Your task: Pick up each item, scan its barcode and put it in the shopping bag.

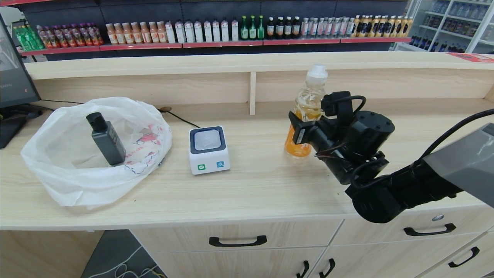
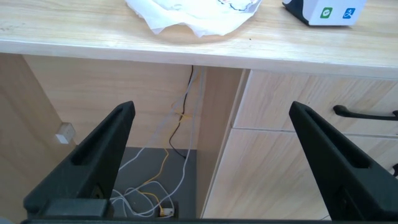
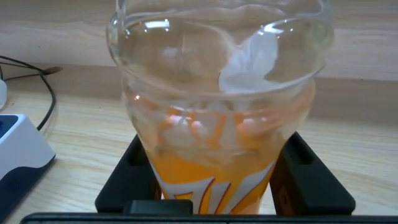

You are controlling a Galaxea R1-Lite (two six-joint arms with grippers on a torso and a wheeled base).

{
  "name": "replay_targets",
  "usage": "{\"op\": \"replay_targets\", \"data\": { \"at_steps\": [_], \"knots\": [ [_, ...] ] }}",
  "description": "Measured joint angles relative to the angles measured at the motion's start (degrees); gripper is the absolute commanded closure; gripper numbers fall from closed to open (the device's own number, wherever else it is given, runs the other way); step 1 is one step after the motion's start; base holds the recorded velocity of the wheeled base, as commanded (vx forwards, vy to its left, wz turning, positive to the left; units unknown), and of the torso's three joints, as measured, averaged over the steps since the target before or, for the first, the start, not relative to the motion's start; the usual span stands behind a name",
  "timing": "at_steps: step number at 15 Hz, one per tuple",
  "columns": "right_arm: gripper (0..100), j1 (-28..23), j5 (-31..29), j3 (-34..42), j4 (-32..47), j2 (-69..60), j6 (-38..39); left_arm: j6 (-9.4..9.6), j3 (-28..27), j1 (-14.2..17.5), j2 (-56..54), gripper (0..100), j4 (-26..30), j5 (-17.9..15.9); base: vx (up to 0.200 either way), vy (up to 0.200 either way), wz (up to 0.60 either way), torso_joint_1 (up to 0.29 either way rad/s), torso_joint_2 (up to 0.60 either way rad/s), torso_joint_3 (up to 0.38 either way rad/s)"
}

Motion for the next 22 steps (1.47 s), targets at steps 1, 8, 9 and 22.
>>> {"op": "replay_targets", "data": {
  "at_steps": [1, 8, 9, 22],
  "knots": [
    [100, 0.05, -0.02, 0.02, 0.00, -0.37, -0.49, 0.00, 0.00, -0.02, 0.00, 0, 0.00, 0.00, 0.000, 0.000, 0.00, 0.000, 0.00, 0.000],
    [100, 2.71, -1.78, 3.33, -0.04, -7.03, -7.72, 0.00, 0.00, 0.00, 0.00, 0, 0.00, 0.01, 0.000, 0.000, 0.00, 0.000, 0.00, 0.000],
    [100, 3.69, -2.60, 5.01, -0.01, -8.74, -8.90, 0.00, 0.00, 0.00, 0.00, 0, 0.00, 0.00, 0.000, 0.000, 0.00, 0.000, 0.00, 0.000],
    [100, 15.38, -8.75, 36.99, -13.97, -24.54, -12.43, -0.02, 0.00, 0.00, 0.00, 0, 0.00, 0.00, 0.000, 0.000, 0.00, 0.000, 0.00, 0.000]
  ]
}}
